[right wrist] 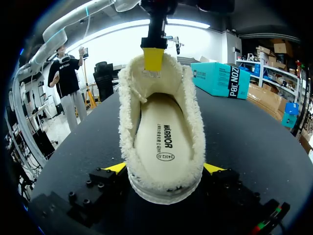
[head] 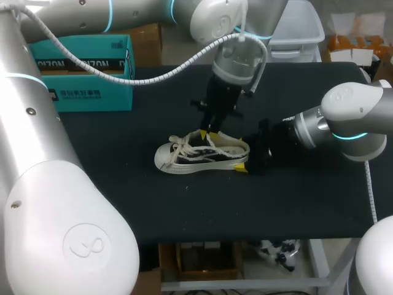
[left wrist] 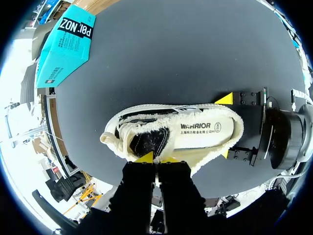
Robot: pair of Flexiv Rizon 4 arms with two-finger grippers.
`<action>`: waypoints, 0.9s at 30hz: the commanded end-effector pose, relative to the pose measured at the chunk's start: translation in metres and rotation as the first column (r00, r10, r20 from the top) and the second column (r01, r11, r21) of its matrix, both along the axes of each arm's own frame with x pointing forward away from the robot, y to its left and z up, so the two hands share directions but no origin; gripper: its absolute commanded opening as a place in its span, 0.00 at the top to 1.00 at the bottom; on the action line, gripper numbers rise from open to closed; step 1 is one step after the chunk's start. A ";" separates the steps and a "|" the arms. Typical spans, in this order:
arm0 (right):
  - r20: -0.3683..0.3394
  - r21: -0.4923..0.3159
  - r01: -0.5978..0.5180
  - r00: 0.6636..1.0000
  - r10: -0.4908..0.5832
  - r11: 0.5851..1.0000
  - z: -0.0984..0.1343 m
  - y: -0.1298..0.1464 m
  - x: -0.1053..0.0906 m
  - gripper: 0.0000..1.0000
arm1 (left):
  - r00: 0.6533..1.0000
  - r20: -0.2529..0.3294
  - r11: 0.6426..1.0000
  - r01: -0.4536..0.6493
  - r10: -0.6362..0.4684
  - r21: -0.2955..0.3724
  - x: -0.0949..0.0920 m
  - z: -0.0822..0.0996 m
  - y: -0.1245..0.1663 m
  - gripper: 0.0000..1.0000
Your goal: Open the shoe tongue, take the insole out of the shoe, put the insole back into the shoe, and pack the shoe into the shoebox
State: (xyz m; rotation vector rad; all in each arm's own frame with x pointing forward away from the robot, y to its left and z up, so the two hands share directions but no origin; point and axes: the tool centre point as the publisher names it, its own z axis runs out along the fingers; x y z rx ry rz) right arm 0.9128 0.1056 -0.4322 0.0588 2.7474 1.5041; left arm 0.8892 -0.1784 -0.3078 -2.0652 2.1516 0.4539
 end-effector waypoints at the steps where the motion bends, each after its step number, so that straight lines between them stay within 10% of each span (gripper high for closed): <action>1: 0.001 0.004 -0.001 1.000 0.001 1.000 -0.008 -0.001 0.004 1.00 | 1.000 -0.005 0.999 -0.005 0.005 -0.044 0.001 0.003 0.013 1.00; 15: 0.001 0.004 -0.001 1.000 0.001 1.000 -0.008 -0.001 0.004 1.00 | 0.994 0.037 0.914 -0.076 0.099 -0.399 0.004 0.009 0.082 1.00; 27: 0.001 0.004 -0.001 1.000 0.001 1.000 -0.008 -0.001 0.004 1.00 | 0.996 -0.037 0.870 -0.086 0.078 -0.485 0.016 -0.018 0.096 1.00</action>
